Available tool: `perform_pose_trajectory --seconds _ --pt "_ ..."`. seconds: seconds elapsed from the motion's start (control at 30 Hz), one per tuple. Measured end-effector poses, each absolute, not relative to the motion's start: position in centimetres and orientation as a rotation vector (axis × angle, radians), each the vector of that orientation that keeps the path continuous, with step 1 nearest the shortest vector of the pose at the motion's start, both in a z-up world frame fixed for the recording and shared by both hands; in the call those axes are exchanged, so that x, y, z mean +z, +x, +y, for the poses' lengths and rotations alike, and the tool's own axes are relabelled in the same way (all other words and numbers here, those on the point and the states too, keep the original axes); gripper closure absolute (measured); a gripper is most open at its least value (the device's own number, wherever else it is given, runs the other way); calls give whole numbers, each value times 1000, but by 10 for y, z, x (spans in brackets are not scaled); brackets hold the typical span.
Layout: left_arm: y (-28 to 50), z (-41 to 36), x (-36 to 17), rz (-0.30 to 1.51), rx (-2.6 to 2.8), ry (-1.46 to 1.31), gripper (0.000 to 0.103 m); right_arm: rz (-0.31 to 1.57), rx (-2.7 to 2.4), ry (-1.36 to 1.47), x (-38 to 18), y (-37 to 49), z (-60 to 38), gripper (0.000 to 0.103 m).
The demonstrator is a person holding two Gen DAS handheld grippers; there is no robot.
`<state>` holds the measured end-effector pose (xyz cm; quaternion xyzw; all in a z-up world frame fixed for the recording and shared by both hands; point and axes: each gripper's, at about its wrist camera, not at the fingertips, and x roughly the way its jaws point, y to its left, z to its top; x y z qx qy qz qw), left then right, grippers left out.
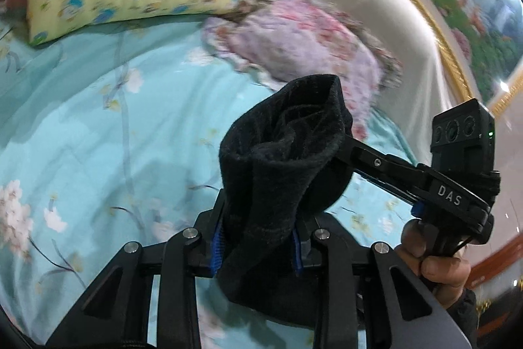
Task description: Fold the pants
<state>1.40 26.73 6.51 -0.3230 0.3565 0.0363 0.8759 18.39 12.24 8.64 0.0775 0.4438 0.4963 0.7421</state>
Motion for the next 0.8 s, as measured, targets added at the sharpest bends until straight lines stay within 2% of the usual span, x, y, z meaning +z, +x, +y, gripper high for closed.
perform_pose_trajectory --seconds 0.3,0.8 --pt "21 179 102 744 -126 -568 73 863 996 288 107 160 21 81" --pt "30 30 94 856 -375 -396 73 782 809 512 79 117 -129 83"
